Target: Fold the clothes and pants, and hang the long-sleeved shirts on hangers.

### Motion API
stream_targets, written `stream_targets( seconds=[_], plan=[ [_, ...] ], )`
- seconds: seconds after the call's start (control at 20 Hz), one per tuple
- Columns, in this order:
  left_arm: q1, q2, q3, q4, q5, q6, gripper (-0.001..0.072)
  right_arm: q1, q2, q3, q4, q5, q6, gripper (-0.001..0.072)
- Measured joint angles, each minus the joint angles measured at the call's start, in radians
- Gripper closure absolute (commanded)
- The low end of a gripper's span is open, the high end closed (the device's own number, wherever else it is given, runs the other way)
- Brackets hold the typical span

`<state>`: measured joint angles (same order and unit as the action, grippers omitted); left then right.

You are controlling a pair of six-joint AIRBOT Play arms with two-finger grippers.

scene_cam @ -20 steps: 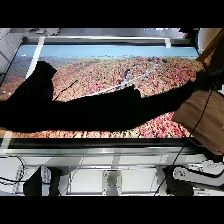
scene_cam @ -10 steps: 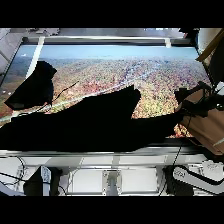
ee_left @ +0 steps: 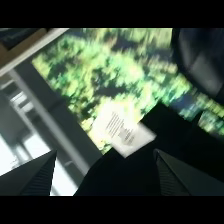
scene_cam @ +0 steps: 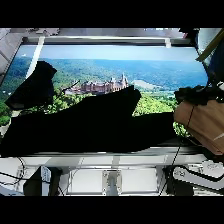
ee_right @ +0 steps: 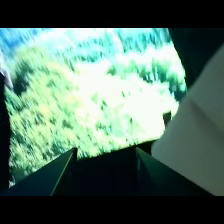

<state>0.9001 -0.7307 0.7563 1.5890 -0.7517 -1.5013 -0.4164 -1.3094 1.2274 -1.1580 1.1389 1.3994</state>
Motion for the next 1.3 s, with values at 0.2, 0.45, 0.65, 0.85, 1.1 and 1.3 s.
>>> stream_targets(
  seconds=[0.2,0.45,0.65,0.85,1.1,1.3],
  plan=[
    [-0.018,-0.258,0.137,-0.064,-0.143,-0.018,0.0003,0.067,-0.084,0.091,0.024,0.013,0.010,0.0302],
    [-0.078,-0.561,0.257,-0.105,-0.213,-0.018,0.0003,0.191,-0.205,0.123,0.033,0.003,0.040,0.0302],
    [-0.101,-0.713,0.335,-0.137,-0.166,-0.018,0.0003,0.256,-0.243,0.130,0.034,-0.036,0.069,0.0303],
    [-0.107,-0.821,0.408,-0.184,-0.138,-0.014,0.0105,0.278,-0.253,0.131,0.034,-0.051,0.095,0.0303],
    [-0.109,-0.880,0.452,-0.332,-0.134,0.071,0.0691,0.284,-0.256,0.131,0.034,-0.056,0.121,0.0303],
    [-0.109,-0.888,0.489,-0.379,-0.193,0.126,0.0692,0.285,-0.258,0.131,0.034,-0.058,0.137,0.0304]
  ],
)
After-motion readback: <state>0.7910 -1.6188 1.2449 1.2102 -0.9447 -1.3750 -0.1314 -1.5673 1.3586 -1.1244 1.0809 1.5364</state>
